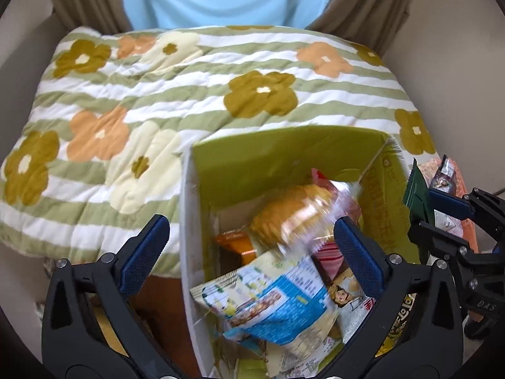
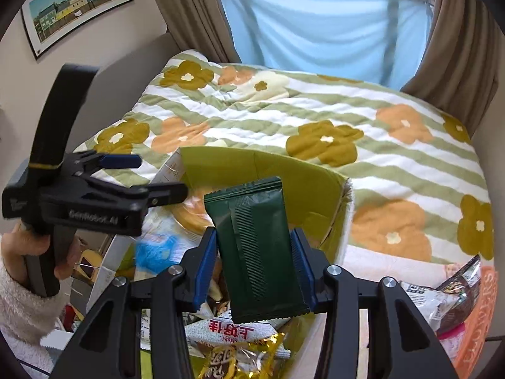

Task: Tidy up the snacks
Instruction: 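Drop the waffle into the green box with the left tool while the right drops the green bar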

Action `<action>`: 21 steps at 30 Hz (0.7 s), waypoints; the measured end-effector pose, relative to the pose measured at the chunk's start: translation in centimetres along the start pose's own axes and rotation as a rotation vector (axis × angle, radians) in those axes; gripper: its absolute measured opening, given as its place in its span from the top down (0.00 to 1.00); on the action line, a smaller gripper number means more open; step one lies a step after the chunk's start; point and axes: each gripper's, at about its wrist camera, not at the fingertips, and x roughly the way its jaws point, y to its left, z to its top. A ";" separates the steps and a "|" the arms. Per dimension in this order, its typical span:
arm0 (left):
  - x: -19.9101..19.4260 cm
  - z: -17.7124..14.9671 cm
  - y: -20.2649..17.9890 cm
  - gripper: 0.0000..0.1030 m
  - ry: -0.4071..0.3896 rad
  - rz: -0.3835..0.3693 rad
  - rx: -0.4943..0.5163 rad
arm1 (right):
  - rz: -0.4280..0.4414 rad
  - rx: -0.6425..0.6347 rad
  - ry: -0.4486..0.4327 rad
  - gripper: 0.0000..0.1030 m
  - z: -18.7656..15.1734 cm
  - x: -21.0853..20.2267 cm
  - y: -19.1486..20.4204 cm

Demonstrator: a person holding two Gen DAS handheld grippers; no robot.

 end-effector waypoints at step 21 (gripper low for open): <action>-4.1 -6.1 0.9 0.00 -0.032 0.046 -0.098 | 0.026 0.093 -0.039 0.05 0.1 0.8 -1.6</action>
